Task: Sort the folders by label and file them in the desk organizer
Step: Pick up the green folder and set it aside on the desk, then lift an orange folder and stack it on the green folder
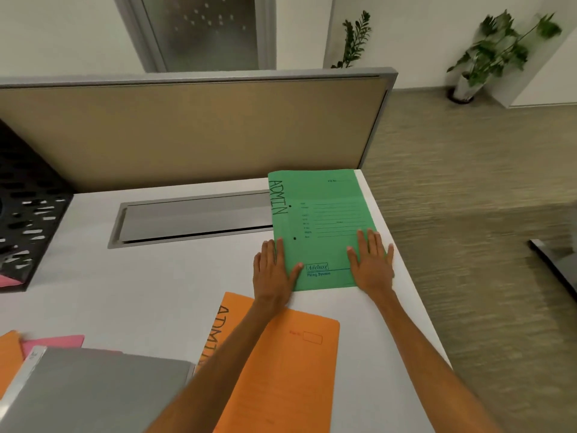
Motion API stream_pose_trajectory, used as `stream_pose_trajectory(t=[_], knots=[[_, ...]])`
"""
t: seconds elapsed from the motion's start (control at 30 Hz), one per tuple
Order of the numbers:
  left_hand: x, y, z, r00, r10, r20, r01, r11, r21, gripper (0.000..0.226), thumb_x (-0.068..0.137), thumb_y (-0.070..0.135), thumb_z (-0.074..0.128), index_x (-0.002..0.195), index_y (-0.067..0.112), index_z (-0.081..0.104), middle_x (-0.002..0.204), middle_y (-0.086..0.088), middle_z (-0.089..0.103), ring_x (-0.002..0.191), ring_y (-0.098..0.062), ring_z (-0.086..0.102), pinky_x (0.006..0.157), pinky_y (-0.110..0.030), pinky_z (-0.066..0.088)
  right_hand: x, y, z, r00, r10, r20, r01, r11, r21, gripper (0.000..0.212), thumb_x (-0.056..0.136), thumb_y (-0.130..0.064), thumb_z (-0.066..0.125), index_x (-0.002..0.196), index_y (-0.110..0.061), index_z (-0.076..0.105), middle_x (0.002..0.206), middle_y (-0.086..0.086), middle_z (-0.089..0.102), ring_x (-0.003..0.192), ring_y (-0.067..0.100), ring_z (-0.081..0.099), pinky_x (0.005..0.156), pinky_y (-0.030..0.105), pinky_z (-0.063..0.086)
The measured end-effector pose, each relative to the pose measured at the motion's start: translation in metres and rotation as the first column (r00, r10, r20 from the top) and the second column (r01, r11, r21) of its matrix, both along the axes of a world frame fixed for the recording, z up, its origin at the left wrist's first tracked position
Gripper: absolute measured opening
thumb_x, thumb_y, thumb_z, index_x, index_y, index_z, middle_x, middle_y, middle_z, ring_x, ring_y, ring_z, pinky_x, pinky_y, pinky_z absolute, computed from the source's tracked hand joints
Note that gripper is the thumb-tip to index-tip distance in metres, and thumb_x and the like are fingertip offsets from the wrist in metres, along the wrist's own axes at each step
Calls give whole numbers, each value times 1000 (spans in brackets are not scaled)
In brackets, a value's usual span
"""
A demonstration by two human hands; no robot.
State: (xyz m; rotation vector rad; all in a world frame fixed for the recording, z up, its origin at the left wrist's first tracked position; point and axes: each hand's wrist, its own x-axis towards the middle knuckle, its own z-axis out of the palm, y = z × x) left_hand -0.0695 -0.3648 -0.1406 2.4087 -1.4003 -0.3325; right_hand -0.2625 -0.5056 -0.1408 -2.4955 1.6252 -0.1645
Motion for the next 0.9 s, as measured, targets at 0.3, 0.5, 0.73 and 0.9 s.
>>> stream_pose_trajectory(t=[0.3, 0.5, 0.73, 0.9], knots=[[-5, 7, -3, 999, -25, -24, 26, 999, 38, 76, 99, 57, 16, 153, 12, -11, 163, -8, -8, 150, -20, -12, 123, -40, -6, 14, 37, -9, 996, -73, 47, 75, 996, -43, 55, 104, -39, 26, 154, -16, 23, 160, 9, 21, 150, 24, 12, 120, 53, -4], [5, 11, 15, 944, -7, -329, -19, 997, -78, 67, 99, 39, 45, 152, 6, 19, 157, -13, 25, 146, -30, 19, 121, -44, 14, 6, 71, -6, 977, -111, 183, 130, 987, -96, 45, 100, -29, 42, 140, -6, 44, 145, 15, 42, 139, 30, 34, 119, 56, 14], [0, 72, 31, 825, 62, -562, -239, 939, -246, 55, 98, 18, 50, 147, 12, 27, 133, -14, 55, 122, -29, 52, 101, -38, 42, -18, 131, -2, 889, -122, 440, 187, 976, -107, 31, 98, -18, 48, 125, -4, 50, 124, 16, 54, 118, 32, 48, 106, 50, 38], [-12, 133, 32, 907, 46, -418, -218, 901, -374, 47, 98, 13, 46, 144, 13, 37, 141, -4, 48, 129, -17, 43, 106, -24, 30, -34, 178, 5, 883, -52, 467, 102, 991, -83, 27, 99, -21, 48, 122, -9, 55, 118, 8, 60, 112, 26, 52, 102, 40, 42]])
